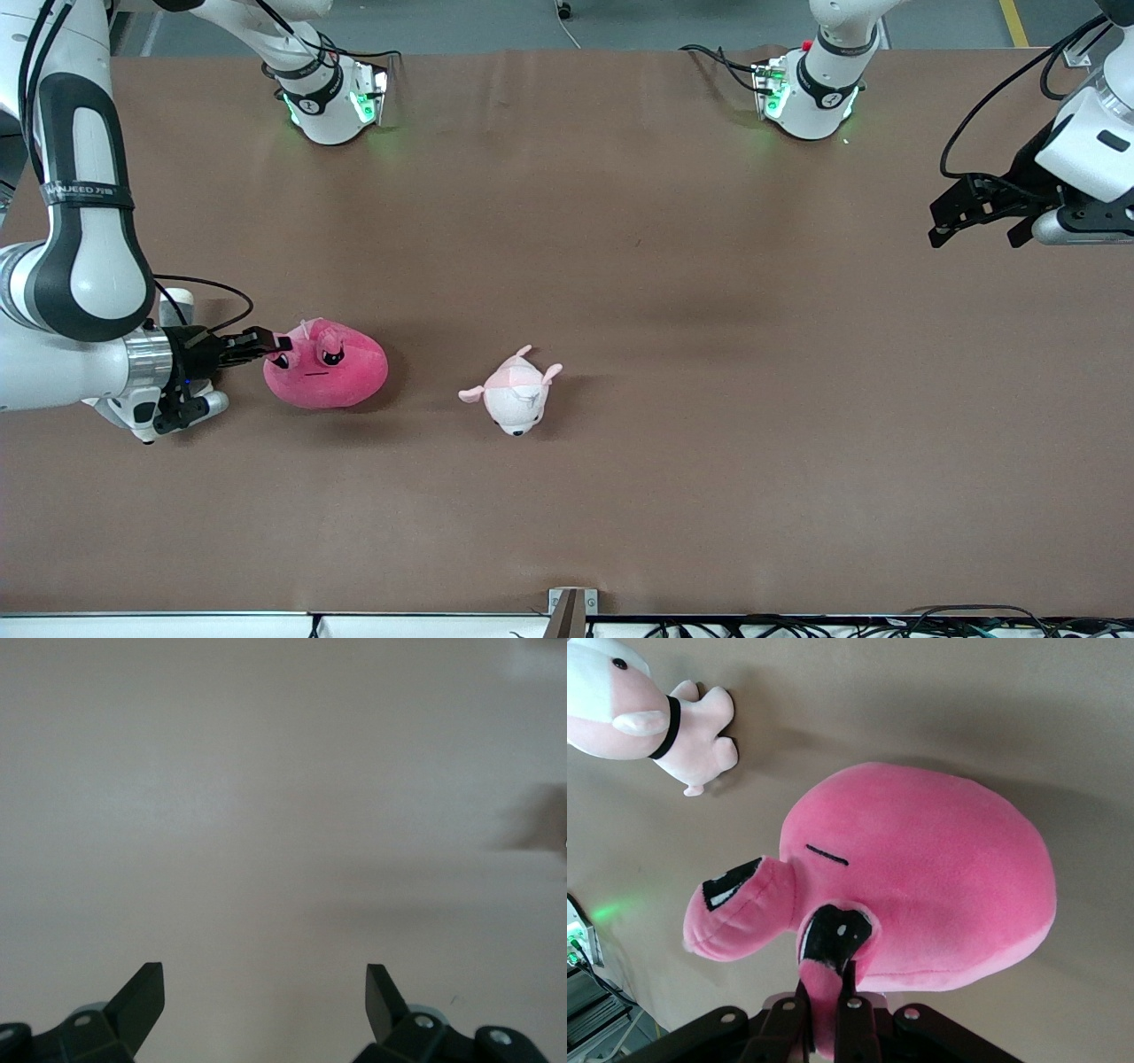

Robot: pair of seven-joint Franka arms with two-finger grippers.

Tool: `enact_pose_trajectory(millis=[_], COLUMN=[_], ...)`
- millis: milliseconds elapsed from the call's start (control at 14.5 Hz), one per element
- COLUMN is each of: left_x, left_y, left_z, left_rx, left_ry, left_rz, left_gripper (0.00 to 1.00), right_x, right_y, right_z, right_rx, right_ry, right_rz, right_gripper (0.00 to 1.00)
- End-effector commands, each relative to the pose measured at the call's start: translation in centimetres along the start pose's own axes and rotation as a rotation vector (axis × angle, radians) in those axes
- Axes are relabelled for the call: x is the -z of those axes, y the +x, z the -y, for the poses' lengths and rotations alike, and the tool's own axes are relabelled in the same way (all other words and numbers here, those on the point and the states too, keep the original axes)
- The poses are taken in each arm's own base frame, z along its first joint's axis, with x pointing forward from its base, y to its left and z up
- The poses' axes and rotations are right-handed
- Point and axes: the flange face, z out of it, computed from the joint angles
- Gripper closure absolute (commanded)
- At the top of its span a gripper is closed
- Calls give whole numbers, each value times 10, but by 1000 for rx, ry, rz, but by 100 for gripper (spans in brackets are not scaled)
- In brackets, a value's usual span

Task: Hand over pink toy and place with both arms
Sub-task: 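Lower the pink plush beside the grey cat with the right gripper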

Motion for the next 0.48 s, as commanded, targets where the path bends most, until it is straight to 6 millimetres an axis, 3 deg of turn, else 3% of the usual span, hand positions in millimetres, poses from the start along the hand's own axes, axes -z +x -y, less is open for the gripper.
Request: enact_pose_trajectory(millis=[0, 413], left_x=[11, 19], left_y=[7, 19], left_z=[4, 21], left_rx=[-8, 17], left_ry=[-17, -28], left_rz=[-26, -42], left_gripper=[0, 0], right_x=[-3, -7], right_y=[11, 12], right_z=[-3, -18], right_rx=[18, 45], right_ry=[10, 11], right_rz=[-26, -36], right_gripper=[97, 99])
